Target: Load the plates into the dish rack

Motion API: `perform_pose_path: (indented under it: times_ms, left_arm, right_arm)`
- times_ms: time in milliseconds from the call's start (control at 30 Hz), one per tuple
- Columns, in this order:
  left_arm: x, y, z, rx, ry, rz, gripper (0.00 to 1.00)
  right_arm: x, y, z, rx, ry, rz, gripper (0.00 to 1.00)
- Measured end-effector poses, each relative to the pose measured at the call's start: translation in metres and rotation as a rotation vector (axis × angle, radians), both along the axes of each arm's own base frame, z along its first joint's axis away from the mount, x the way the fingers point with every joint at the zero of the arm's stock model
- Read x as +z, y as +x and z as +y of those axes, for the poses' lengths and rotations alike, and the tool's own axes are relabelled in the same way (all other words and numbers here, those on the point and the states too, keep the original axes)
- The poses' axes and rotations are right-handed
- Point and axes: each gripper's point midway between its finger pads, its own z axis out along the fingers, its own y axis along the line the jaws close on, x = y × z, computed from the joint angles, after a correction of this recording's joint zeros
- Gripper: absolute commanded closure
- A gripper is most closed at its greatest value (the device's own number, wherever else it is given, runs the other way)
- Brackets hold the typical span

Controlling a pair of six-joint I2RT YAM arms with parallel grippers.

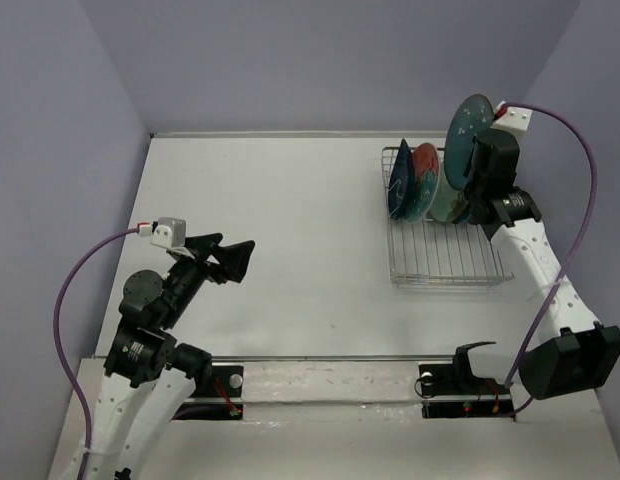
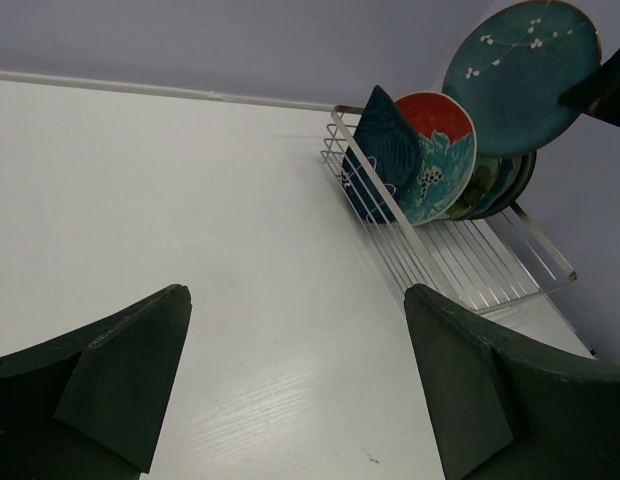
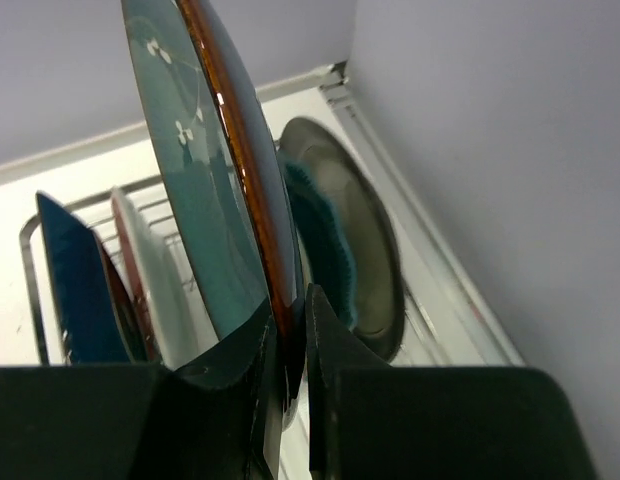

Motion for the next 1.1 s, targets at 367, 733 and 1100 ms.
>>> perform_pose_path:
  times_ms: [367,733,1100]
  left_arm:
    - [-0.003,0.002,-0.002,-0.005,0.006,0.014,0.01]
    - [-0.005,0.003,-0.003,-0.008,0.008,0.021,0.01]
    - [-0.006,0.004,-0.003,-0.01,0.01,0.026,0.01]
  right_arm:
    - [-0.093,0.018,0.021,0.074,0.048,0.206,0.93]
    - [-0.093,0.02,0.021,0.074,0.035,0.205,0.93]
    - [-0.075,0.02,0.01,0.042,-0.035,0.191,0.93]
